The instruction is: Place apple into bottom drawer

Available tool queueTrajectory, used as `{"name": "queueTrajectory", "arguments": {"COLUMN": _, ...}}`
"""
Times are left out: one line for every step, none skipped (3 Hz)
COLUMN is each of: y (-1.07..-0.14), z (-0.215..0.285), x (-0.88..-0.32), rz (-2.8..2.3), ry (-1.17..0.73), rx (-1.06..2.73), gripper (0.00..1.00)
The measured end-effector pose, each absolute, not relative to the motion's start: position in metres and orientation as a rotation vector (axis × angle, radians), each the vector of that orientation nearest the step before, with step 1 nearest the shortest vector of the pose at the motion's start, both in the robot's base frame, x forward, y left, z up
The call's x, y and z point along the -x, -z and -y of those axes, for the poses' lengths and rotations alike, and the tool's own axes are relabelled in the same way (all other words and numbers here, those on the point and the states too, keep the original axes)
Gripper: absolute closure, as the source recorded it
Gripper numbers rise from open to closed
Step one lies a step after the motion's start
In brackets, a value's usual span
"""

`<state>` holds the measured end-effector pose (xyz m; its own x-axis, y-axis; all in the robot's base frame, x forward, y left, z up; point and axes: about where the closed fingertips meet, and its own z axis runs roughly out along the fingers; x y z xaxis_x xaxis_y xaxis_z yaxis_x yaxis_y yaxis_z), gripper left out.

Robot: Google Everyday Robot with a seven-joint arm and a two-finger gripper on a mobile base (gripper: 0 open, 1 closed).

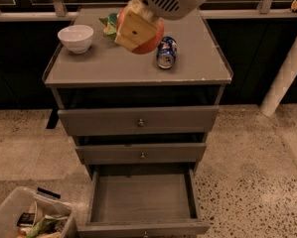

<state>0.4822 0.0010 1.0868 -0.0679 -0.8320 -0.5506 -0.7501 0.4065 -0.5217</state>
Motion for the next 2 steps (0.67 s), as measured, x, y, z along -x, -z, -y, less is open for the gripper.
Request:
{"name": "queueTrajectory", "arguments": {"y": -1.087, "z": -0.001, "x": -0.482, "rz": -1.832, "ry": 0.124, "rx": 1.363, "gripper": 1.00}}
{"name": "queueTrajectory", "arguments": {"y": -1.106, "z": 0.012, "x": -0.503, "rz": -1.840, "ry": 0.176, "rx": 1.357, "gripper": 1.00}}
